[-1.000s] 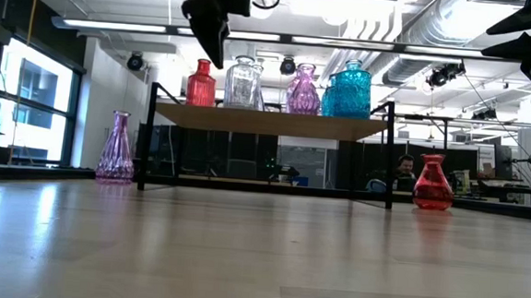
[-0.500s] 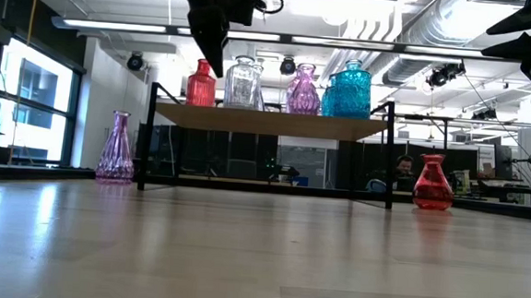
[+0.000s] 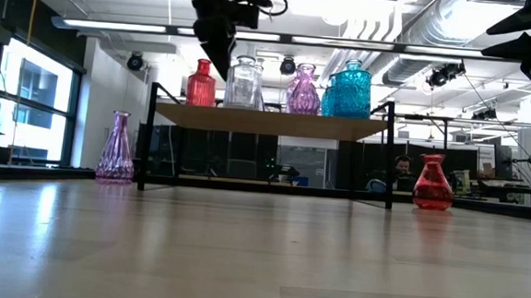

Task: Sort vases onto shelf
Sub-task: Adjust the transparent vases on the shelf

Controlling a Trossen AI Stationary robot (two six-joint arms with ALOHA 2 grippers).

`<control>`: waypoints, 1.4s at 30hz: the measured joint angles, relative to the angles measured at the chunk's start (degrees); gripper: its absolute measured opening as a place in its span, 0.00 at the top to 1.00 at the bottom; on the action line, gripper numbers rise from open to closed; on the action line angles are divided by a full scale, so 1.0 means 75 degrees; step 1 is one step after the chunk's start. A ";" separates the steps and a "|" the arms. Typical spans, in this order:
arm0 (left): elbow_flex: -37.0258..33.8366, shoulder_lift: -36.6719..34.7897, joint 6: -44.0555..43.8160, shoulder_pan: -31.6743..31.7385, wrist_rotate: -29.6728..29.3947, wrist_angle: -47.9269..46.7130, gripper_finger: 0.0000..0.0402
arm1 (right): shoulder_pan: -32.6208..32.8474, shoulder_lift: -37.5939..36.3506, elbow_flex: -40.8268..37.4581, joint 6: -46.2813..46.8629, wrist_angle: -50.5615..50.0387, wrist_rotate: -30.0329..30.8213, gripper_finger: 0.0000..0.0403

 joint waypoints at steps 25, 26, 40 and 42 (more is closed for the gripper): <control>0.0006 0.0067 0.0673 0.0389 -0.0076 0.0374 0.71 | 0.0002 0.0000 0.0000 0.0000 0.0001 -0.0001 0.66; 0.0006 0.0067 0.0720 0.0416 -0.0016 0.0410 0.71 | -0.0001 0.0000 0.0000 0.0000 -0.0001 -0.0001 0.66; 0.0006 0.0067 0.1168 0.0430 0.0378 0.0720 0.71 | 0.0000 0.0000 0.0000 0.0000 -0.0002 0.0000 0.66; 0.0006 0.0067 0.1188 0.0430 0.0386 0.0723 0.71 | 0.0001 0.0000 0.0000 0.0000 0.0001 0.0001 0.66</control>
